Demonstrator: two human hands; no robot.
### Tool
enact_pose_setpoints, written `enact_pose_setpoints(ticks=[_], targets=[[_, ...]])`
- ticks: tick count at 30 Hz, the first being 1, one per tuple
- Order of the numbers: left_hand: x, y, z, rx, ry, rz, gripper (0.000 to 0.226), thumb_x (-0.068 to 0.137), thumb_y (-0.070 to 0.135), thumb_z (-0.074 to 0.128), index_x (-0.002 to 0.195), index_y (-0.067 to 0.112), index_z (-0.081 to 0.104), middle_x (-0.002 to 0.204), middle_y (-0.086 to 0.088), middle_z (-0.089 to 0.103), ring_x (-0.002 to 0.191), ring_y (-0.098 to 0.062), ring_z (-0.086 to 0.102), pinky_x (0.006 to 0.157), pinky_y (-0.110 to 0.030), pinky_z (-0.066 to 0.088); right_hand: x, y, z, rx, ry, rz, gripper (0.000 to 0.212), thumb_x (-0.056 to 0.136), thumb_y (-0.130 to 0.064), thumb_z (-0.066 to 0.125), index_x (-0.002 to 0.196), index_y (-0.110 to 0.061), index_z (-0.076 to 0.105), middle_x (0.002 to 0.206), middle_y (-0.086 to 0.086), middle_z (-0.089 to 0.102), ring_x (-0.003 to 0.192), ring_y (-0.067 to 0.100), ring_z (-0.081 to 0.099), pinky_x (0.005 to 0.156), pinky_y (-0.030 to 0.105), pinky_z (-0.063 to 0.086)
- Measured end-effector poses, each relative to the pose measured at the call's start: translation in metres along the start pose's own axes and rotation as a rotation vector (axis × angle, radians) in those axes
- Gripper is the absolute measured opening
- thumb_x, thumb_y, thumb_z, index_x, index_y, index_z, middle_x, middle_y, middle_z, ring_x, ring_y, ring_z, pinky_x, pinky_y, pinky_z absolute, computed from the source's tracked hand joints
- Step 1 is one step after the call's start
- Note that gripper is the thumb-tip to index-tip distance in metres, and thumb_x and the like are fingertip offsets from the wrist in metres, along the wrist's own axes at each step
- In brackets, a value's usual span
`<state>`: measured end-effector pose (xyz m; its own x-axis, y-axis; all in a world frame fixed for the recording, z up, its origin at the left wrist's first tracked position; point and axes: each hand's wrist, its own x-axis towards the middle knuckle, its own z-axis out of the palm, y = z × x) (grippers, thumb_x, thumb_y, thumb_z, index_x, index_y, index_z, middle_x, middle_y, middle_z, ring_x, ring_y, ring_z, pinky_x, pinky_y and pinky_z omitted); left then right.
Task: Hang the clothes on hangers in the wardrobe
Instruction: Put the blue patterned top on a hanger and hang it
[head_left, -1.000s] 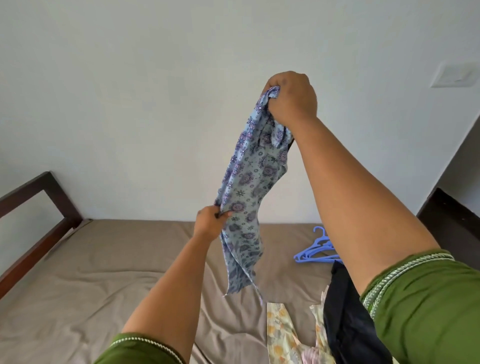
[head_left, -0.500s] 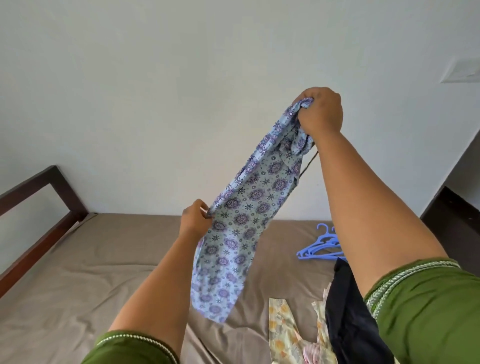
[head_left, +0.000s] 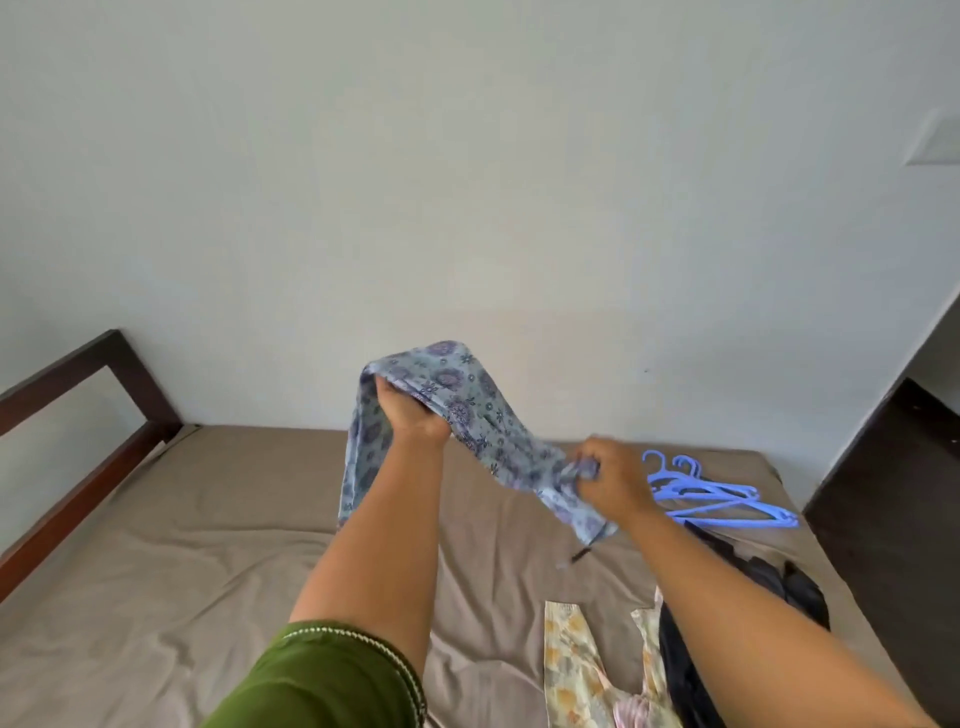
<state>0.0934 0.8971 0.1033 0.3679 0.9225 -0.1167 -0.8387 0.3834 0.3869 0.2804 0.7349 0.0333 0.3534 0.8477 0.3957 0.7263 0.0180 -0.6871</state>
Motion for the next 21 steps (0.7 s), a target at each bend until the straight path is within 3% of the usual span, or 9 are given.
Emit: enact_pose_setpoints(ticks=[2, 4, 7, 10, 11, 13, 15, 18, 21], targets=[[-0.003, -0.006, 0.004, 0.037, -0.124, -0.038, 0.043, 0.086, 0.046, 0.053, 0.117, 0.017, 0.059, 0.126, -0.012, 0.056, 0.119, -0.035, 0.054, 0.104, -0.054, 0.04, -0.011, 0.013, 0.019, -0.169, -0.37, 0.047, 0.042, 0.061, -0.034, 0.063, 0.095, -0.013, 0.074, 0.09, 0.006, 0.066, 0.085, 0.017, 0.063, 0.075, 0.029, 0.046], [-0.006, -0.008, 0.003, 0.146, -0.256, -0.152, 0.043, 0.07, 0.031, 0.065, 0.109, 0.015, 0.058, 0.123, -0.012, 0.055, 0.12, -0.035, 0.052, 0.108, -0.052, 0.036, -0.008, 0.01, 0.023, -0.26, -0.653, 0.188, 0.069, 0.067, -0.049, 0.078, 0.126, -0.019, 0.059, 0.121, 0.002, 0.057, 0.112, 0.016, 0.053, 0.093, 0.028, 0.04], [-0.014, -0.004, -0.002, 0.306, -0.453, -0.336, 0.06, 0.056, 0.025, 0.066, 0.113, 0.006, 0.065, 0.119, -0.016, 0.061, 0.116, -0.035, 0.056, 0.104, -0.048, 0.041, 0.025, -0.019, 0.01, 0.263, -0.453, 0.505, 0.063, 0.087, -0.052, 0.061, 0.136, -0.016, 0.047, 0.131, 0.0, 0.05, 0.127, 0.016, 0.045, 0.104, 0.032, 0.034], [-0.021, -0.001, -0.003, 0.467, -0.507, -0.457, 0.083, 0.059, 0.048, 0.076, 0.126, 0.003, 0.062, 0.131, -0.021, 0.056, 0.123, -0.039, 0.052, 0.107, -0.052, 0.038, 0.066, -0.039, -0.009, 0.69, -0.271, 0.722, 0.078, 0.086, -0.072, 0.035, 0.133, -0.013, 0.049, 0.13, 0.004, 0.051, 0.127, 0.019, 0.04, 0.113, 0.043, 0.022], [-0.023, -0.002, -0.001, 0.509, -0.515, -0.46, 0.085, 0.061, 0.052, 0.077, 0.127, 0.002, 0.061, 0.134, -0.023, 0.055, 0.125, -0.04, 0.051, 0.109, -0.053, 0.035, 0.072, -0.042, -0.01, 0.742, -0.294, 0.728, 0.079, 0.082, -0.077, 0.033, 0.126, -0.014, 0.053, 0.128, 0.005, 0.053, 0.125, 0.02, 0.041, 0.114, 0.045, 0.02], [-0.027, -0.005, 0.006, 0.626, -0.502, -0.404, 0.063, 0.072, 0.046, 0.073, 0.118, 0.003, 0.067, 0.126, -0.022, 0.061, 0.118, -0.038, 0.057, 0.105, -0.053, 0.041, 0.074, -0.051, -0.008, 0.77, -0.368, 0.714, 0.068, 0.082, -0.077, 0.032, 0.11, -0.021, 0.058, 0.127, 0.006, 0.056, 0.127, 0.024, 0.041, 0.113, 0.049, 0.017], [-0.028, -0.004, 0.012, 0.71, -0.443, -0.372, 0.037, 0.086, 0.034, 0.061, 0.106, 0.005, 0.072, 0.115, -0.02, 0.067, 0.107, -0.035, 0.064, 0.096, -0.049, 0.05, 0.074, -0.055, 0.002, 0.765, -0.343, 0.698, 0.064, 0.083, -0.074, 0.038, 0.118, -0.023, 0.054, 0.139, 0.01, 0.048, 0.137, 0.028, 0.033, 0.116, 0.053, 0.012], [-0.023, 0.002, 0.011, 0.763, -0.271, -0.361, 0.041, 0.096, 0.034, 0.049, 0.117, 0.002, 0.065, 0.122, -0.022, 0.064, 0.113, -0.036, 0.062, 0.099, -0.049, 0.046, 0.074, -0.051, 0.008, 0.821, -0.14, 0.728, 0.097, 0.067, -0.076, 0.059, 0.141, -0.017, 0.035, 0.146, 0.013, 0.04, 0.137, 0.032, 0.033, 0.113, 0.056, 0.018], [-0.024, 0.006, 0.012, 0.829, -0.208, -0.356, 0.049, 0.099, 0.041, 0.045, 0.124, 0.003, 0.06, 0.123, -0.019, 0.065, 0.114, -0.035, 0.062, 0.099, -0.049, 0.046, 0.075, -0.041, 0.006, 0.928, -0.199, 0.685, 0.083, 0.07, -0.071, 0.063, 0.129, -0.013, 0.051, 0.13, 0.017, 0.055, 0.12, 0.031, 0.051, 0.104, 0.046, 0.04]])
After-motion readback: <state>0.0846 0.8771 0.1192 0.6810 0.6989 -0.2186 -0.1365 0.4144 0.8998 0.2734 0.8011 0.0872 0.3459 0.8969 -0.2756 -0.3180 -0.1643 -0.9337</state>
